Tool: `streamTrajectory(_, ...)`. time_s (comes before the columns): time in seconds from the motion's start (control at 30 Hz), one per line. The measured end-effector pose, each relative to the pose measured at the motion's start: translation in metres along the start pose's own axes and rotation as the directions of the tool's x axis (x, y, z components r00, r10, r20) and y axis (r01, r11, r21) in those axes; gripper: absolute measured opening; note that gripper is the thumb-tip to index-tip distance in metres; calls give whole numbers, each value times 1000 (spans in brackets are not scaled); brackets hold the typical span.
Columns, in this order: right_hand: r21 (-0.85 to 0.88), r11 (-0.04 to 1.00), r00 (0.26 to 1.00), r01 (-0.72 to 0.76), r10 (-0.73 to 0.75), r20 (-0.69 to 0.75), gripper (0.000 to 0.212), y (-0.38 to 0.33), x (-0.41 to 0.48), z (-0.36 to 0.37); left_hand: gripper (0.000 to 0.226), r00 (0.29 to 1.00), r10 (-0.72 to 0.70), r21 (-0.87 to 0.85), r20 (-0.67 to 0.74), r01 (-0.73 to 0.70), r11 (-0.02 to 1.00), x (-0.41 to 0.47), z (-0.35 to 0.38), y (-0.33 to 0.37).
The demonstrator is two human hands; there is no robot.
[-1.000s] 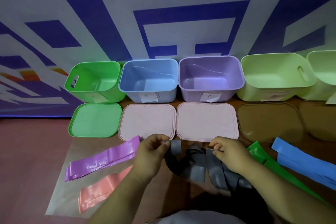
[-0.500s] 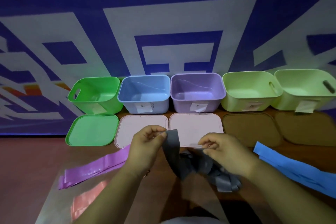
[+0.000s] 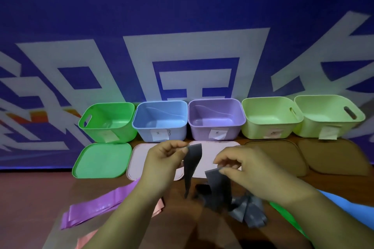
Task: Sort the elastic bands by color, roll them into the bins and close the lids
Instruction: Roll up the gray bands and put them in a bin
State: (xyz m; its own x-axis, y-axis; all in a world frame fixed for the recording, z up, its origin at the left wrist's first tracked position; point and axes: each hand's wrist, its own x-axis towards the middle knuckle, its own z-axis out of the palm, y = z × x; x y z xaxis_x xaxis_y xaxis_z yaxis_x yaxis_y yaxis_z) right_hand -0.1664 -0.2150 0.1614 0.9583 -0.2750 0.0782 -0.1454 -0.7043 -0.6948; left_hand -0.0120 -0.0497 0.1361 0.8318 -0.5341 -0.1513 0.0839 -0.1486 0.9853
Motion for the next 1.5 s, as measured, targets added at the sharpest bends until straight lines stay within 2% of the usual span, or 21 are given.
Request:
streamTrajectory(0.1,9,999,997,48,-48,-53,22,-21,6,-13,13,999,37,-29,10,-36,999,0,-2,20)
streamTrajectory(0.23,81,990,986,111,-100,-130,31,-46,17,-30,16,994,106,-104,38,-101,989,0,-3,54)
streamTrajectory(0.5,133,973,937,187,-136,-322,28,-93,35,-55,19,969,226,-154,103,-209,966,-7,-13,115)
streamTrajectory(0.7,107,975,848,193,-111,-519,19,-109,43,-59,13,945,302,-137,128,-285,949,-10,-21,135)
streamTrajectory(0.9,238,946,838,222,-60,-543,19,-111,45,-51,14,938,319,-160,134,-298,941,-12,-20,137)
streamTrajectory(1.17,242,946,832,216,-49,-552,21,-108,47,-46,16,923,348,-107,166,-334,937,-6,-22,131)
streamTrajectory(1.33,194,958,799,213,-57,-599,24,-102,48,-40,25,919,335,-82,210,-325,942,-2,-23,123)
streamTrajectory(1.5,158,966,777,207,-64,-626,31,-98,49,-34,25,916,362,-60,175,-357,932,-4,-18,117)
